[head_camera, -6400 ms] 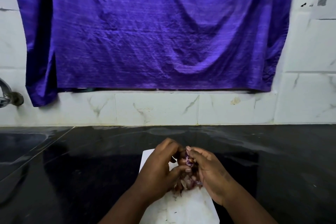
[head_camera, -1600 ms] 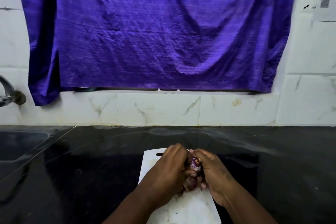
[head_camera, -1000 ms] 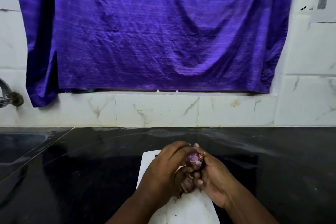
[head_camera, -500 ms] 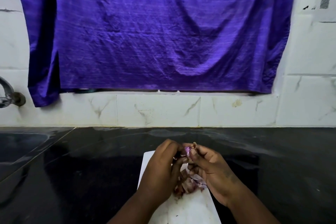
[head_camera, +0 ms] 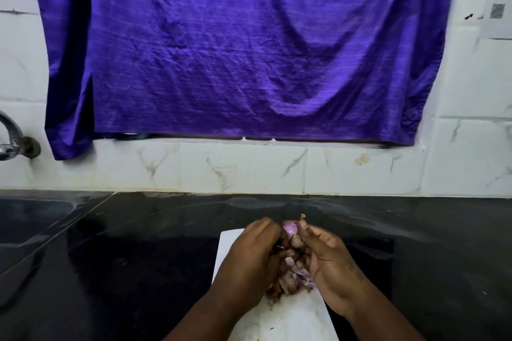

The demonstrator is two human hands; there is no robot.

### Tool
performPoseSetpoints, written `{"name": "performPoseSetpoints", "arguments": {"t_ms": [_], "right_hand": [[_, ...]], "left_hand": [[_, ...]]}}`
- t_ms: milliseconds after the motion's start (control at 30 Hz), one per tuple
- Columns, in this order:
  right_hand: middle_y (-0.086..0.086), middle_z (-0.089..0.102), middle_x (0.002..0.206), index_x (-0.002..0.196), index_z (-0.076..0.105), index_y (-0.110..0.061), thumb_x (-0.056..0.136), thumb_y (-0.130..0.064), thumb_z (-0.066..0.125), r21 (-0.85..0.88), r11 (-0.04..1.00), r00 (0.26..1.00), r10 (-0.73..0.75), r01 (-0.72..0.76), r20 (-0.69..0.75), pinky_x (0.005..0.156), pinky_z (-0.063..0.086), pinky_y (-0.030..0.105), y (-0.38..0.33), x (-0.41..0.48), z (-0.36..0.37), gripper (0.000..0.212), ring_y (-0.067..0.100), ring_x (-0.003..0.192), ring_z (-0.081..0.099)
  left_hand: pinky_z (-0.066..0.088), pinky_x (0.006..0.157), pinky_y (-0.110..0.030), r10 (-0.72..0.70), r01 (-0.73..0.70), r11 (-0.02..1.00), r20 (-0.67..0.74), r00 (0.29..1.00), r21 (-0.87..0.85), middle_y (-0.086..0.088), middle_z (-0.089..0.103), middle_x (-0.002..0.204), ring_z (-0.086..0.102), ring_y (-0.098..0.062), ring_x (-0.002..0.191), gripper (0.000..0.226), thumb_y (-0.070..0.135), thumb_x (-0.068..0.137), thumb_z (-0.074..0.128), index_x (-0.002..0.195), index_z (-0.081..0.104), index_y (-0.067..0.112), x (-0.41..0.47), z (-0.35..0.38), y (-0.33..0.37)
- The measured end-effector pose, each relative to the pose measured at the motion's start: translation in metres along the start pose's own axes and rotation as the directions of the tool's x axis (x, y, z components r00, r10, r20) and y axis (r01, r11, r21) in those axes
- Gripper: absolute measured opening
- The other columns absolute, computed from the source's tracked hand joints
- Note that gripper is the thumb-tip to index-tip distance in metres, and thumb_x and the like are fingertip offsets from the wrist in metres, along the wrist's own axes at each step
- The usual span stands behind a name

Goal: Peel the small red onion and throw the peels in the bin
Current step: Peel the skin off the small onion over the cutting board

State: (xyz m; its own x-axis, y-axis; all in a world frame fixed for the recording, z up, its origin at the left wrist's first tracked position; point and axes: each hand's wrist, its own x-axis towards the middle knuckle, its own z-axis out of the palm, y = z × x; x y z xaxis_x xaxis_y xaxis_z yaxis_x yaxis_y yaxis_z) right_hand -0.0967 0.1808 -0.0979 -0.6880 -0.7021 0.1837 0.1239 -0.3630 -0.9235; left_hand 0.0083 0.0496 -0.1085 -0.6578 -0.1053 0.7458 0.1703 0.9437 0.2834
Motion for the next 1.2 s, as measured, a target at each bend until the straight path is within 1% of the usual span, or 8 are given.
{"name": "performPoseSetpoints", "arguments": {"t_ms": [67,167,267,400,567,800,967,1200], "right_hand": [[0.015,0.073,0.085,0.098,0.075,-0.002,0.095,-0.037,0.058,0.083,0.997,0.998,0.007,-0.001,-0.066,0.057,0.050,0.025,-0.002,0.002,-0.001,0.039,0.015,0.064,0.066],[0.012,0.069,0.086,0.086,0.075,-0.013,0.098,-0.041,0.056,0.217,0.976,0.994,0.019,0.006,-0.111,0.050,0.043,0.022,-0.004,0.008,-0.010,0.035,0.012,0.061,0.055],[0.012,0.063,0.087,0.098,0.075,-0.006,0.098,-0.038,0.058,0.211,0.976,0.995,0.063,-0.044,-0.081,0.049,0.045,0.023,-0.003,0.009,-0.013,0.036,0.014,0.061,0.052],[0.012,0.063,0.085,0.114,0.068,0.001,0.091,-0.031,0.061,0.216,0.968,0.990,0.137,-0.130,-0.017,0.052,0.048,0.025,0.002,0.009,-0.010,0.040,0.017,0.063,0.055],[0.020,0.073,0.102,0.117,0.069,0.003,0.103,-0.024,0.047,0.193,0.967,0.986,0.165,-0.167,0.026,0.055,0.052,0.027,0.001,0.005,-0.005,0.037,0.019,0.069,0.064],[0.016,0.070,0.089,0.120,0.065,0.004,0.104,-0.022,0.048,0.083,0.989,0.992,0.124,-0.126,0.032,0.053,0.049,0.028,0.000,0.004,-0.002,0.035,0.017,0.066,0.064],[0.010,0.071,0.081,0.120,0.066,0.004,0.101,-0.030,0.053,0.052,0.992,0.993,0.113,-0.114,0.025,0.055,0.046,0.026,0.001,0.004,-0.003,0.040,0.013,0.066,0.063],[0.021,0.072,0.098,0.122,0.066,0.005,0.098,-0.031,0.056,0.112,0.987,0.992,0.112,-0.117,0.055,0.057,0.053,0.027,0.001,0.004,-0.004,0.044,0.016,0.070,0.065]], "left_hand": [[0.036,0.069,-0.018,0.009,-0.009,1.000,0.032,0.999,-0.012,0.016,0.050,0.089,0.043,-0.004,0.081,0.016,0.020,0.091,0.073,0.090,0.056,0.022,-0.001,0.000,0.000],[0.040,0.072,-0.022,0.002,-0.003,1.000,0.124,0.992,0.014,0.019,0.047,0.092,0.043,-0.004,0.086,0.015,0.022,0.090,0.067,0.092,0.053,0.028,-0.003,0.000,-0.001],[0.048,0.078,-0.027,-0.015,0.009,0.999,0.116,0.993,0.054,0.020,0.055,0.105,0.050,-0.002,0.098,0.024,0.025,0.084,0.066,0.102,0.053,0.034,-0.005,0.000,0.000],[0.040,0.074,-0.013,-0.102,0.102,0.995,-0.023,0.994,-0.017,0.020,0.054,0.098,0.052,-0.001,0.096,0.032,0.039,0.081,0.074,0.100,0.048,0.034,-0.004,-0.004,0.004],[0.047,0.103,-0.018,-0.063,0.057,0.983,-0.025,0.998,-0.175,0.022,0.051,0.141,0.055,-0.003,0.128,0.062,0.038,0.090,0.077,0.144,0.046,0.039,-0.003,-0.003,0.001],[0.055,0.078,-0.030,0.004,-0.022,0.993,-0.159,0.987,-0.114,0.015,0.063,0.105,0.062,-0.005,0.093,0.016,0.022,0.090,0.079,0.103,0.069,0.023,0.001,0.001,0.001],[0.054,0.074,-0.026,-0.063,0.033,0.976,-0.136,0.989,-0.213,0.015,0.062,0.098,0.063,-0.011,0.089,0.018,0.019,0.089,0.081,0.099,0.067,0.022,0.002,0.000,0.001],[0.051,0.070,-0.017,-0.194,0.147,0.947,-0.143,0.970,-0.285,0.015,0.060,0.095,0.061,-0.013,0.087,0.026,0.023,0.087,0.083,0.097,0.059,0.027,0.000,0.003,0.003]]}}
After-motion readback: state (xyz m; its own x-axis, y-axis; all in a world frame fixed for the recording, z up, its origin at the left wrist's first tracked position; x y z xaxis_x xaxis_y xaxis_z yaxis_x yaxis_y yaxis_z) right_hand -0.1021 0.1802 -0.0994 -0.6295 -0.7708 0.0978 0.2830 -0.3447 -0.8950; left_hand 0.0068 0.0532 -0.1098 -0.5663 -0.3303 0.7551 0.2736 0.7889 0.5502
